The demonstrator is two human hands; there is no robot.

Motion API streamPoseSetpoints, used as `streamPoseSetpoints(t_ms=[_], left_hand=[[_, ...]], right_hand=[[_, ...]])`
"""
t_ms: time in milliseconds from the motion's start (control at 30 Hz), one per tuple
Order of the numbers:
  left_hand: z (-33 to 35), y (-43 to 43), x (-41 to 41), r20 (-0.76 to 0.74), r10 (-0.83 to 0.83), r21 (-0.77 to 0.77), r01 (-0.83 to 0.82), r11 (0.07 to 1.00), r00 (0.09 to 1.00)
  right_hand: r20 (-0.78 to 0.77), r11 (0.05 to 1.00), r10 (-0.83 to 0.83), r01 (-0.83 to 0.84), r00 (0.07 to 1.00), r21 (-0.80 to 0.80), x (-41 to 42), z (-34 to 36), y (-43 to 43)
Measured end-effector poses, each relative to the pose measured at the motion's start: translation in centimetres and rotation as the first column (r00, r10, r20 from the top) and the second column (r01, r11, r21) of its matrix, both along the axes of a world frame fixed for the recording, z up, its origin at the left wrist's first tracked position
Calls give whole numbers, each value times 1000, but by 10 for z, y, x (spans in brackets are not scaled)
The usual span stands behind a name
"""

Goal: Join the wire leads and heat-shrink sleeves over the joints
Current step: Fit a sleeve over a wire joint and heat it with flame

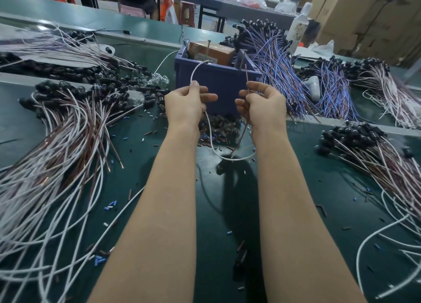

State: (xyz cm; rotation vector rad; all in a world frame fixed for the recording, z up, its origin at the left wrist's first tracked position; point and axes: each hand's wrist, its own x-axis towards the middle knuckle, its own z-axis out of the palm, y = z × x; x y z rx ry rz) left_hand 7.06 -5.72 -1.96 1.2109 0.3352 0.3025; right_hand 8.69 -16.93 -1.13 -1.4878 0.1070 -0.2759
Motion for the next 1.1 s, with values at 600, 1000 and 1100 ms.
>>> streamPoseSetpoints(t_ms=[600,1000,1100], left_hand=[[-1,1,3,14,10,-135,-8,991,1000],[2,-1,7,33,-43,-221,50,974,999],[1,-1,8,20,-51,-175,54,983,998]], right_hand=[[7,1000,21,-21,1000,-7,1,-2,1],[36,1000,0,1,999,-17,0,-2,1],[36,1000,1,0,999,-18,-1,-1,1]])
